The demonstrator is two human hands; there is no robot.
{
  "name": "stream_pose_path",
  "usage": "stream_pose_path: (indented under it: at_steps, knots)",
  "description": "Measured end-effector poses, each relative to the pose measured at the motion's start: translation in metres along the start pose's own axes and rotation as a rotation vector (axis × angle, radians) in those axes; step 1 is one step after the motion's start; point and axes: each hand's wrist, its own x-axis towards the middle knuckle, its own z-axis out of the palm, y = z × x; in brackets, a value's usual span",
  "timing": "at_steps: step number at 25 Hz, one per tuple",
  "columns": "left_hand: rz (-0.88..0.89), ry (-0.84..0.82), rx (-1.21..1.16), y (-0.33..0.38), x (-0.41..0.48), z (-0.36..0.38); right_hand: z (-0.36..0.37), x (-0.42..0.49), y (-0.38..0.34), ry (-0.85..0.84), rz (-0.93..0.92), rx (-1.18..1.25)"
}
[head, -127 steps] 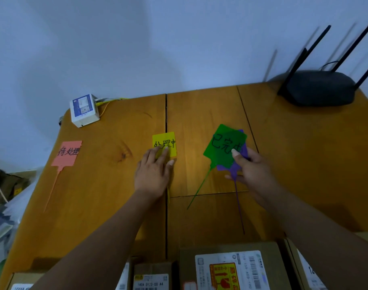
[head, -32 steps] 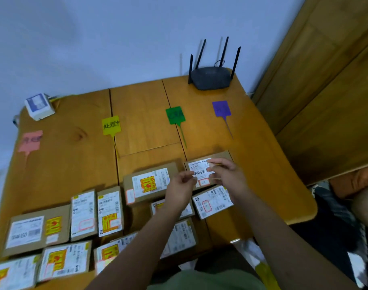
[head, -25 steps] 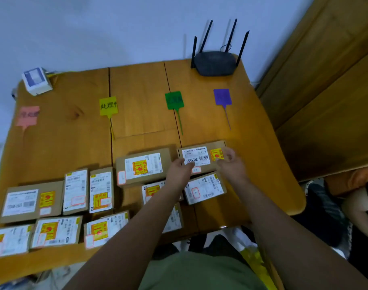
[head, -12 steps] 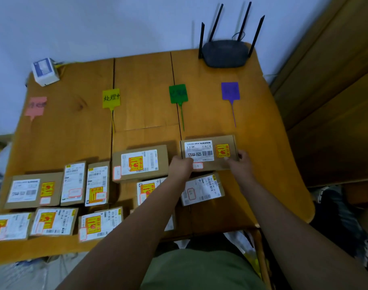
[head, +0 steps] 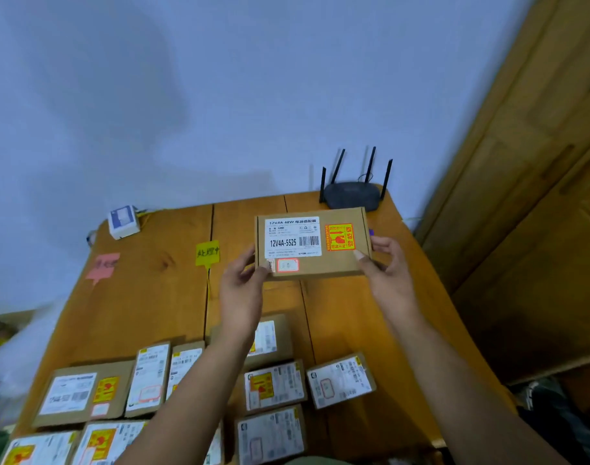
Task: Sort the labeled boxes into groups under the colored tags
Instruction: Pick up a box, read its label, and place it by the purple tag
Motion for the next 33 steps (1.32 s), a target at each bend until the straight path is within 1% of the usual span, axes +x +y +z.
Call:
stream_pose_path:
  at_steps: [3,6,8,13,19,24,27,30,33]
  knots:
    - [0.103,0.001,-0.083,0.026,0.000,-0.021,0.009,-0.006,-0.034,0.013,-0.071,0.053]
    - [0.169,-0.004,-0.097,0.044,0.002,-0.039,0.018,-0.015,-0.054,0.015,-0.115,0.079]
    - [0.186,-0.030,-0.104,0.054,0.005,-0.047,0.023,-0.021,-0.062,0.009,-0.127,0.102]
    - [0.208,-0.096,-0.106,0.067,0.012,-0.059,0.029,-0.032,-0.075,0.028,-0.136,0.073]
    - [0.214,-0.149,-0.125,0.065,0.016,-0.059,0.024,-0.044,-0.081,0.057,-0.123,0.077]
    - [0.167,-0.183,-0.111,0.051,0.025,-0.034,0.008,-0.043,-0.069,0.137,-0.100,0.035]
    - [0.142,-0.216,-0.053,0.040,0.031,-0.009,-0.008,-0.030,-0.058,0.172,-0.080,-0.005]
    - [0.096,-0.255,0.003,0.026,0.035,0.024,-0.031,-0.007,-0.042,0.209,-0.021,-0.046]
    - [0.030,-0.272,0.047,0.009,0.038,0.066,-0.061,0.027,-0.018,0.206,0.080,-0.047]
